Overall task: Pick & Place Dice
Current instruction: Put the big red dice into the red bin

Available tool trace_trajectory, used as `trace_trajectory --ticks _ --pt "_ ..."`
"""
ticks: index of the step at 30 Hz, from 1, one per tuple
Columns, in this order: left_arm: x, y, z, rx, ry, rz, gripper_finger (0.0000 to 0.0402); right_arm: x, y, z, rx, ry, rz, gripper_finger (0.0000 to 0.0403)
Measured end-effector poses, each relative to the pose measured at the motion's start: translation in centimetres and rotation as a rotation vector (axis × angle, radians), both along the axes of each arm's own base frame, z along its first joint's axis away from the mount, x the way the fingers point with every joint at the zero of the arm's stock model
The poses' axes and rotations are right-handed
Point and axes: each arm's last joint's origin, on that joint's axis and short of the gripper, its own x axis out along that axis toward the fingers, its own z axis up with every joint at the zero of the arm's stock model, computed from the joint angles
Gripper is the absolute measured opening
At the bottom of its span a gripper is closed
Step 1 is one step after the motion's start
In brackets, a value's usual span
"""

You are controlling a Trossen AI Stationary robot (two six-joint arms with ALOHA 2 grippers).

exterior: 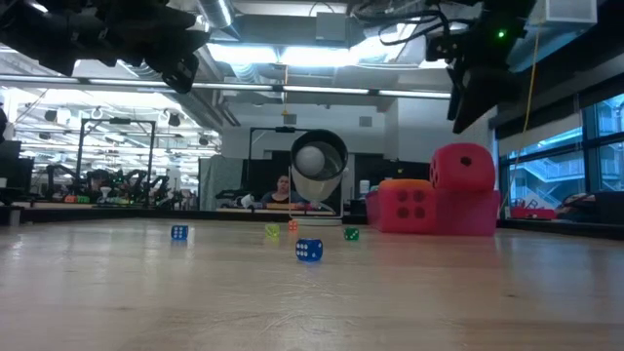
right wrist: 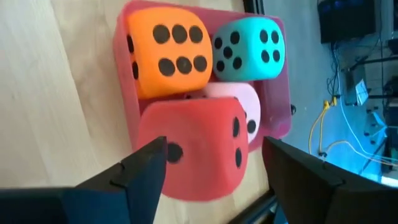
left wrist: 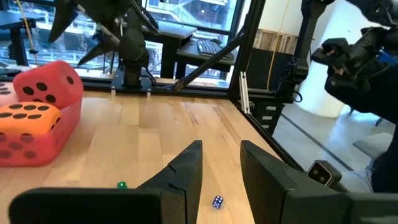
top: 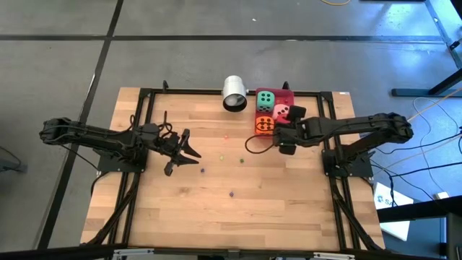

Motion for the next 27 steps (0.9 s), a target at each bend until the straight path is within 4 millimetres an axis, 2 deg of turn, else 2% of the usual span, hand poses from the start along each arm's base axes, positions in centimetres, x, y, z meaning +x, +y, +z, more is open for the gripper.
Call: trace_trajectory --ticks 5,8,12,19,21,24,27 --pt "0.0 0.0 -0.1 0.0 0.01 0.0 0.0102 -1.0 0.4 -0.1 0.005 0.061 -0.05 0.026" --pt "0.0 0.0 -0.1 0.006 0.008 0.0 0.0102 -1.2 0.9 -0.1 0.012 0.042 -0.074 0.0238" --pt "0.0 0.0 -0.1 0.022 0.004 -0.001 0.0102 -1.4 2.1 0.1 0.018 0.016 -0.052 0.0171" --pt "0.0 0.0 -0.1 0.026 0.003 0.002 0.0102 -1.5 3.0 -0.1 0.126 0.004 -0.048 0.0018" --pt "0.0 0.0 -0.1 0.036 0.0 0.002 0.0102 -1.4 3.0 -0.1 0.131 -0.007 -0.05 0.0009" --pt "0.0 0.0 -0.1 0.043 -0.002 0.002 0.0102 -1.2 2.9 -0.1 0.135 -0.03 -0.055 0.002" --pt "0.0 0.0 -0.1 0.043 -0.002 0.002 0.0102 -1.1 2.6 -0.7 0.138 -0.04 -0.063 0.0013"
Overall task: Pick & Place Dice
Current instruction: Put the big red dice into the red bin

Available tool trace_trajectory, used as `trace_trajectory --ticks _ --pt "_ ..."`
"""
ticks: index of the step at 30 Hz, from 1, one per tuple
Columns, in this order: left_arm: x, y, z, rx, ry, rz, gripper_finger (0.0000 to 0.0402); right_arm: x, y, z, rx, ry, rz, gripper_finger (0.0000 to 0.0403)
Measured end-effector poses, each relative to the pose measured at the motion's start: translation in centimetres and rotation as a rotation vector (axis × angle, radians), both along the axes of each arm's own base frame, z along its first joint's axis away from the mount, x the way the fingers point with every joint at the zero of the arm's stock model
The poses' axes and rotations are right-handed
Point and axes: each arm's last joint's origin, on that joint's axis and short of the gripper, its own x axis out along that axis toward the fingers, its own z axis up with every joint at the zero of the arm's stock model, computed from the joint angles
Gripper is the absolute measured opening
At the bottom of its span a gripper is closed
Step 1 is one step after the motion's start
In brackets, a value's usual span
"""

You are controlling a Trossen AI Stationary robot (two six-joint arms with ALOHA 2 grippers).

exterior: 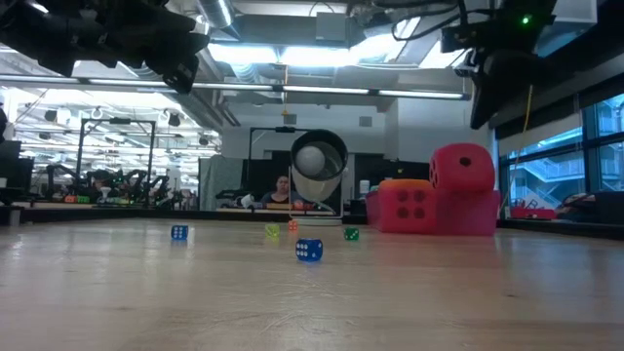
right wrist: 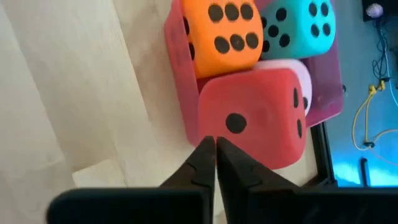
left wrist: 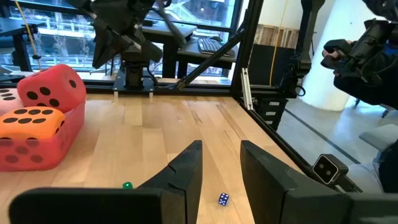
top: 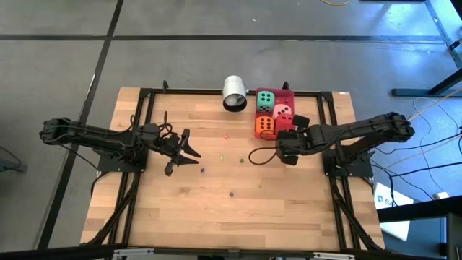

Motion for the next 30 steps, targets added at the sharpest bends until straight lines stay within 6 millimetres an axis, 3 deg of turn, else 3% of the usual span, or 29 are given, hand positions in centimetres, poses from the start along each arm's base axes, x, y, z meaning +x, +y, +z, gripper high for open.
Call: trace_trajectory --ticks 18,30 --pt "0.0 0.0 0.0 0.007 -0.001 0.0 0.0102 -0.4 -3.0 -5.5 0.051 0.032 -0.023 0.0002" --pt "0.0 0.0 0.0 0.006 -0.001 0.0 0.0102 -0.2 -4.3 -5.5 -0.009 0.012 -0.042 0.0001"
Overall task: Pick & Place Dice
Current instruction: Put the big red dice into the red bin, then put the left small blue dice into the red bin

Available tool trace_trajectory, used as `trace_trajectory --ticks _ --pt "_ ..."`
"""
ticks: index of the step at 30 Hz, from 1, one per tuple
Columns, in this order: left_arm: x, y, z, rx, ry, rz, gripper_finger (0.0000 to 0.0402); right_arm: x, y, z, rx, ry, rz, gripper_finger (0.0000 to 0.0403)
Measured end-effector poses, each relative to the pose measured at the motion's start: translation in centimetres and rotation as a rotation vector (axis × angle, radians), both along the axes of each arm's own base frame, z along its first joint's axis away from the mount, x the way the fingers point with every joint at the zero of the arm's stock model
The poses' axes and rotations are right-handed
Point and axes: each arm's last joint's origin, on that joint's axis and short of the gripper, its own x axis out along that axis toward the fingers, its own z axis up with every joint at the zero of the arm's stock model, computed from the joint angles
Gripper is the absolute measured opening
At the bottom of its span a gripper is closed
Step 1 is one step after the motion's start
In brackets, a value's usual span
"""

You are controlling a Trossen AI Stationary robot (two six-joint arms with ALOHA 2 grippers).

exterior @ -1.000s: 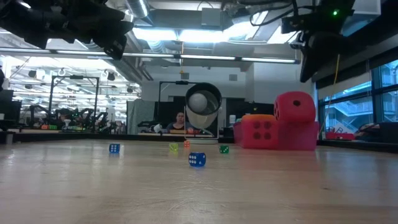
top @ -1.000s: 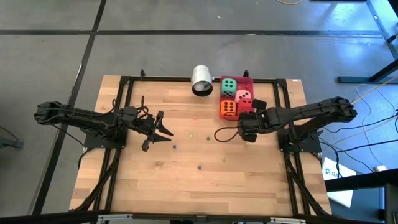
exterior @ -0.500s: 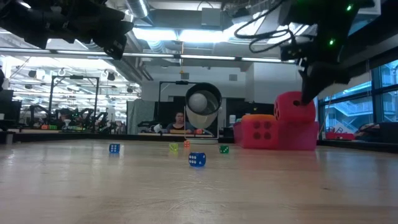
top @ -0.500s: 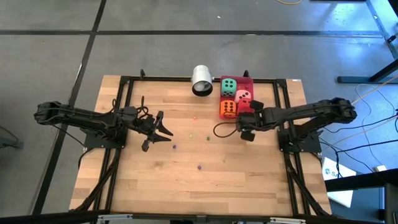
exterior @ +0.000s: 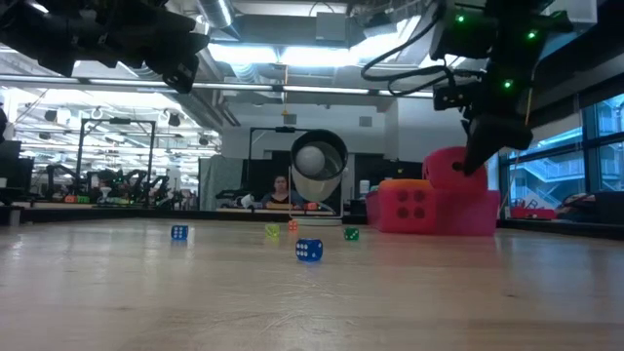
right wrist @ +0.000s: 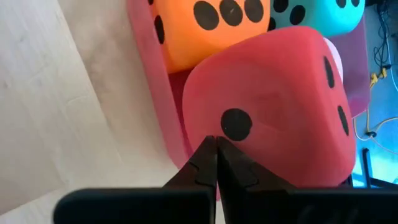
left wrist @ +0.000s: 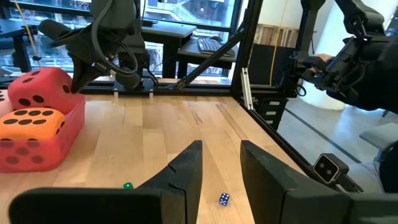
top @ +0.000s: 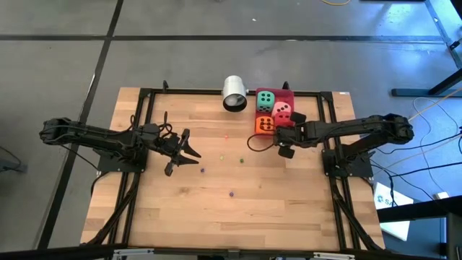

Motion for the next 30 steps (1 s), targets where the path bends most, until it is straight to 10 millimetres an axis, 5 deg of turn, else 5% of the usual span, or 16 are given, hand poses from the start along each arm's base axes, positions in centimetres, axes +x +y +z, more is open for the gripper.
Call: trace_trajectory --ticks 14,20,30 --pt "0.0 0.0 0.0 -0.01 0.005 0.0 0.0102 0.4 0.5 0.6 0.093 -0.039 0.013 0.0008" --pt "0.0 0.0 -0.1 -0.01 0.01 0.0 0.0102 1.1 2.1 3.8 0.049 -0.169 0.076 0.0005" --pt "0.0 0.2 -0.2 0.026 0.016 0.069 0.0102 0.6 4.8 8.5 -0.079 -0.619 0.155 0.0014"
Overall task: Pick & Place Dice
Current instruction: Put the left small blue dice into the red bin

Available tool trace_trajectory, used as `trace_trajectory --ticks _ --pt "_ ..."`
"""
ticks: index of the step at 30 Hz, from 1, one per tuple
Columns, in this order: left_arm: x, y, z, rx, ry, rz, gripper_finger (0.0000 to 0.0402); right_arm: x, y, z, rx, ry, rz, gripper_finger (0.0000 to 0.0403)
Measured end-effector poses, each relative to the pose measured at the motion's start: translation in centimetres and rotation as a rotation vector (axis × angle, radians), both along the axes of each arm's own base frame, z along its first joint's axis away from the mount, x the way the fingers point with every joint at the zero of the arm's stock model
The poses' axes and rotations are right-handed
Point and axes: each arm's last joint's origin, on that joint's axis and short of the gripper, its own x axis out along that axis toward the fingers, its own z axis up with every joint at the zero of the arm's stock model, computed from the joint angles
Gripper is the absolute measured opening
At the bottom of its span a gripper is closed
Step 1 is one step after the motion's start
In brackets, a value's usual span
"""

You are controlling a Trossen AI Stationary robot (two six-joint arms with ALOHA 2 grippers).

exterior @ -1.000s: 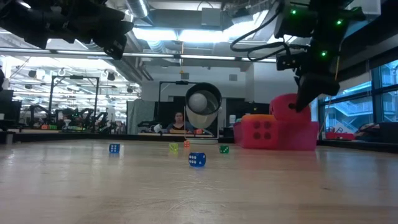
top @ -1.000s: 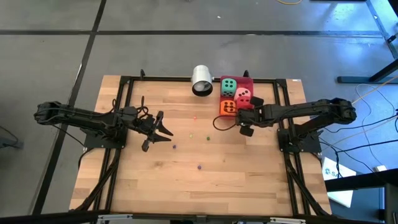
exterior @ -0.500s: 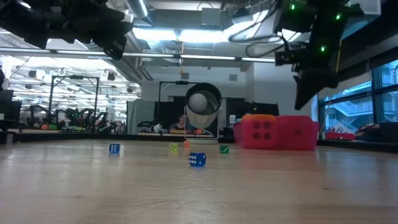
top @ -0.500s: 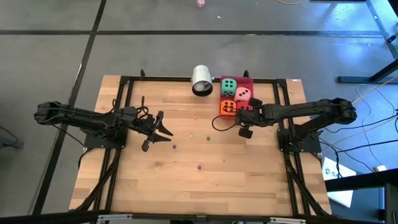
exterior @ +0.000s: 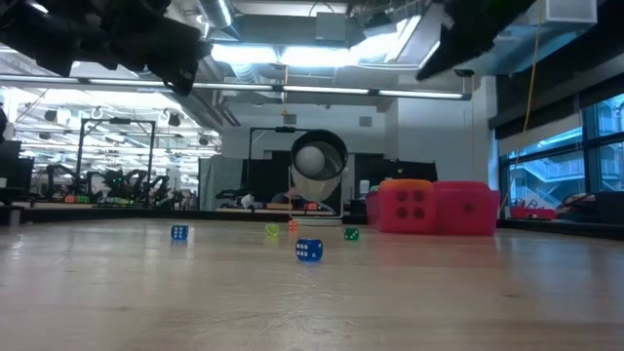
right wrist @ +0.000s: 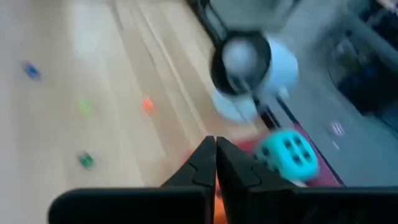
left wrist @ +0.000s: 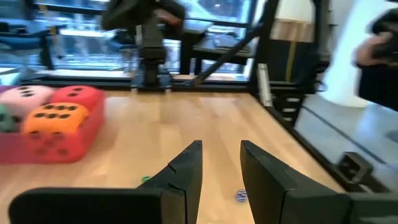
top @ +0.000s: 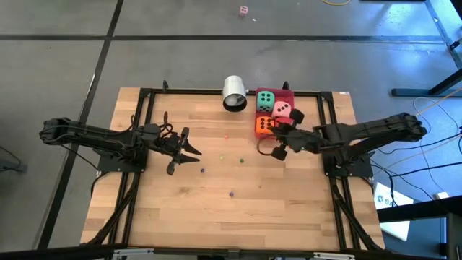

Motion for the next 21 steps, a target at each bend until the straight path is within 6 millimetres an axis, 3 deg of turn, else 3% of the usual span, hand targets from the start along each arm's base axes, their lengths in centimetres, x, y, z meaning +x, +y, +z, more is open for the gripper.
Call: trace_trajectory --ticks 4,8,16,21 --pt "0.1 0.2 -0.1 0.021 0.003 0.067 0.0102 -0.3 0.7 -0.9 0.006 -0.155 0.077 0.0011" --pt "0.3 0.4 -0.5 0.018 0.034 0.118 0.0102 -0.5 1.0 -3.3 0.058 -0.304 0.164 0.0011" --pt "1.0 0.7 -2.9 -0.032 0.234 0.228 0.0102 -1.4 1.7 -6.7 0.23 -0.656 0.49 0.0011" --pt "1.6 0.8 -4.0 -0.044 0.298 0.231 0.0102 -1.4 2.0 -8.3 0.315 -0.7 0.561 0.0011"
